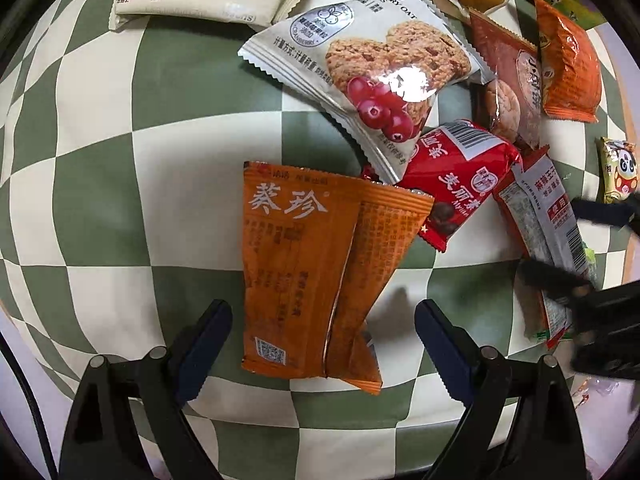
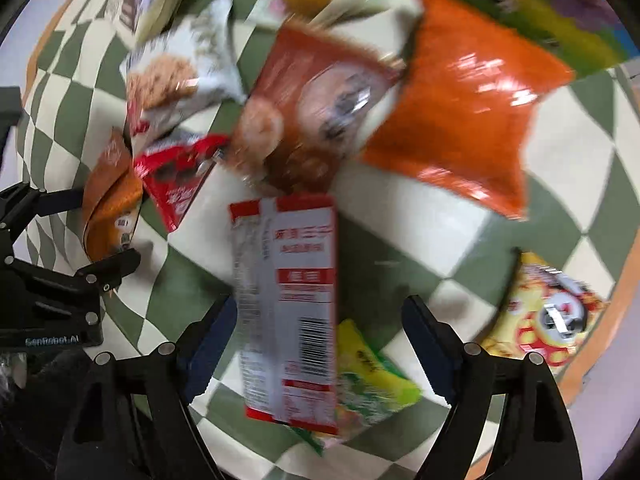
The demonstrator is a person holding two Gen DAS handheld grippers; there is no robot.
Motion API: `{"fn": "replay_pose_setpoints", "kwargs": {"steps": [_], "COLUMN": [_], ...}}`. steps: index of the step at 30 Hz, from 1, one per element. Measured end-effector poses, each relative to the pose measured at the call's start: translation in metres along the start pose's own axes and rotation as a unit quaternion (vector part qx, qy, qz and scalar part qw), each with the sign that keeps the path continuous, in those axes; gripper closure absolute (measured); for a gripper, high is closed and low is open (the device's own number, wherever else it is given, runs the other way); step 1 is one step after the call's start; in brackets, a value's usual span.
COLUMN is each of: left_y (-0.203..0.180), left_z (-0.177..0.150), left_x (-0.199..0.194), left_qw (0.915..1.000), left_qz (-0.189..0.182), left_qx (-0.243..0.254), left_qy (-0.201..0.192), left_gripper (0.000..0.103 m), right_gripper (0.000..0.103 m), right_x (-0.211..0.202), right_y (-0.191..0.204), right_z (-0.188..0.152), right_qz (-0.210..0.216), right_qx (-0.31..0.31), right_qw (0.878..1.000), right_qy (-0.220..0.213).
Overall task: Organize snacks
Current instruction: 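Grasp the orange packet with left tool while right tool grasps red-white spicy strip pack, then carry both packets into the box and open both tools to release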
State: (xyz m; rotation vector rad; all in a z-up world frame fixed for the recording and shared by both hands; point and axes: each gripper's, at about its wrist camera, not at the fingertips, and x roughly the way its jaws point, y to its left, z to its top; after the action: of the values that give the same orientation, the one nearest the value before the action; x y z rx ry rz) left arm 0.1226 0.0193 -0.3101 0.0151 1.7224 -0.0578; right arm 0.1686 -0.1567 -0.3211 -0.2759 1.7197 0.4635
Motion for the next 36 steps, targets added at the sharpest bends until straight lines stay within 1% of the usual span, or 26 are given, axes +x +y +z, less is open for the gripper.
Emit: {"fn": "replay_pose_setpoints", "kwargs": {"steps": [1, 2, 3, 4, 5, 6, 7, 8, 9, 10, 11, 12, 13, 14, 18, 21, 22, 23, 24, 26, 28, 29, 30, 34, 36], "left_y": [0.000, 0.000, 0.000, 0.001, 0.002, 0.003, 0.005, 0.009, 0.013, 0.018, 0.022, 0.025, 0.030, 0.032, 0.033, 0.027, 0.024, 0.024, 0.023, 0.025, 0.026, 0.029, 0.034, 0.047, 0.053], "left_z": [0.000, 0.001, 0.001, 0.000, 0.000, 0.000, 0.000, -0.001, -0.001, 0.001, 0.001, 0.001, 0.000, -0.001, -0.007, -0.008, -0.008, -0.009, -0.010, -0.015, -0.020, -0.023, -0.024, -0.030, -0.035], "left_x": [0.000, 0.000, 0.000, -0.001, -0.001, -0.001, -0.001, 0.000, 0.002, 0.002, 0.003, 0.004, 0.006, 0.007, 0.009, 0.010, 0.009, 0.007, 0.003, -0.004, -0.011, -0.016, -0.021, -0.046, -0.069], "left_qw": [1.0000, 0.9999, 0.9999, 0.9998, 0.9996, 0.9995, 0.9993, 0.9990, 0.9988, 0.9987, 0.9985, 0.9984, 0.9984, 0.9984, 0.9989, 0.9992, 0.9992, 0.9991, 0.9991, 0.9989, 0.9987, 0.9985, 0.9983, 0.9967, 0.9944], "left_qz": [-0.003, -0.007, -0.009, -0.013, -0.021, -0.026, -0.030, -0.036, -0.042, -0.045, -0.048, -0.051, -0.052, -0.050, -0.035, -0.020, -0.017, -0.014, -0.013, -0.012, -0.012, -0.018, -0.022, -0.047, -0.071], "left_qx": [0.000, 0.002, 0.003, 0.006, 0.008, 0.008, 0.007, 0.006, 0.002, -0.001, -0.003, -0.003, -0.003, -0.001, 0.010, 0.006, 0.001, -0.005, -0.008, -0.014, -0.018, -0.022, -0.025, -0.039, -0.046], "left_qy": [-0.003, -0.008, -0.010, -0.012, -0.016, -0.018, -0.022, -0.025, -0.027, -0.025, -0.025, -0.024, -0.025, -0.027, -0.032, -0.034, -0.036, -0.038, -0.040, -0.044, -0.046, -0.046, -0.048, -0.053, -0.063], "left_gripper": [0.009, 0.009, 0.010, 0.010, 0.010, 0.010, 0.012, 0.020, 0.026, 0.035, 0.039, 0.040, 0.045, 0.046, 0.048, 0.049, 0.050, 0.051, 0.051, 0.052, 0.053, 0.053, 0.053, 0.053, 0.053], "right_gripper": [0.019, 0.035, 0.046, 0.047, 0.048, 0.050, 0.051, 0.052, 0.052, 0.052, 0.050, 0.041, 0.037, 0.034, 0.034, 0.035, 0.037, 0.045, 0.048, 0.054, 0.055, 0.055, 0.056, 0.056, 0.056], "right_x": [0.005, 0.008, 0.015, 0.016, 0.015, 0.013, 0.011, 0.009, 0.008, 0.008, 0.009, 0.009, 0.012, 0.014, 0.019, 0.023, 0.025, 0.027, 0.028, 0.030, 0.023, 0.011, 0.007, -0.018, -0.037], "right_y": [0.003, 0.005, 0.009, 0.010, 0.007, 0.001, -0.006, -0.014, -0.020, -0.024, -0.026, -0.026, -0.026, -0.024, -0.003, 0.004, 0.007, 0.011, 0.017, 0.024, 0.017, 0.004, 0.001, -0.002, -0.003], "right_z": [-0.002, -0.004, -0.008, -0.010, -0.014, -0.020, -0.024, -0.028, -0.034, -0.038, -0.041, -0.040, -0.043, -0.047, -0.051, -0.053, -0.056, -0.057, -0.060, -0.069, -0.077, -0.074, -0.079, -0.098, -0.106], "right_qz": [-0.003, -0.011, -0.035, -0.046, -0.046, -0.028, 0.001, 0.031, 0.065, 0.085, 0.095, 0.097, 0.098, 0.098, 0.051, 0.028, 0.020, 0.012, 0.005, 0.010, 0.020, 0.026, 0.035, 0.065, 0.083], "right_qx": [0.008, 0.014, 0.026, 0.042, 0.069, 0.111, 0.151, 0.188, 0.227, 0.250, 0.262, 0.268, 0.275, 0.279, 0.260, 0.250, 0.250, 0.252, 0.252, 0.252, 0.256, 0.259, 0.260, 0.259, 0.258], "right_qw": [1.000, 1.000, 0.999, 0.998, 0.996, 0.993, 0.988, 0.981, 0.971, 0.963, 0.959, 0.957, 0.955, 0.954, 0.963, 0.966, 0.966, 0.965, 0.966, 0.965, 0.963, 0.962, 0.961, 0.958, 0.955], "right_qy": [0.002, 0.000, -0.001, -0.005, -0.012, -0.020, -0.026, -0.032, -0.040, -0.046, -0.051, -0.049, -0.048, -0.050, -0.055, -0.058, -0.061, -0.064, -0.066, -0.075, -0.081, -0.083, -0.086, -0.104, -0.118]}}
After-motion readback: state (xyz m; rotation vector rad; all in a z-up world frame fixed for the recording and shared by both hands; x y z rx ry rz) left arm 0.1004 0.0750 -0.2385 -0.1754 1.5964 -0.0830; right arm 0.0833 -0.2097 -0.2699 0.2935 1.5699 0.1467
